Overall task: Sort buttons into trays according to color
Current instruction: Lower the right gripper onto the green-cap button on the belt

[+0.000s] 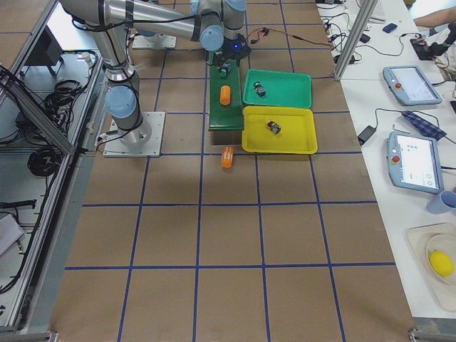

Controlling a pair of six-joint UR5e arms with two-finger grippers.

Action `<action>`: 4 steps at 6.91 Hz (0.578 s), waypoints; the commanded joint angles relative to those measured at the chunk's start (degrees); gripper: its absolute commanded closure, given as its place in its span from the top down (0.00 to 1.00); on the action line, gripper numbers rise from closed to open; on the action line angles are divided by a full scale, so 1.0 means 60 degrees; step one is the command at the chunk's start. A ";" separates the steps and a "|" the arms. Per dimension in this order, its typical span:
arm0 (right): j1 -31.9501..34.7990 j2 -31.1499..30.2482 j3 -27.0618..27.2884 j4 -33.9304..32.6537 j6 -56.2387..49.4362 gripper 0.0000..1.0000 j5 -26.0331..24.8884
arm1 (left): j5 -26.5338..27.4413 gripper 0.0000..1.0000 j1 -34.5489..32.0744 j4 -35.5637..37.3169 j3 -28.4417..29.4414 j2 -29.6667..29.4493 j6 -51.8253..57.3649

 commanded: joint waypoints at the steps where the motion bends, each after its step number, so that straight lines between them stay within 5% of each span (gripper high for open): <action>1: 0.0048 0.0129 0.0402 -0.0544 0.0772 1.00 0.0309 | -0.0002 1.00 0.0027 0.0147 0.0033 -0.0210 -0.0087; 4: 0.0062 0.0217 0.0931 -0.1014 0.0825 1.00 0.0543 | 0.0028 1.00 0.0056 0.0411 0.0046 -0.0400 -0.0190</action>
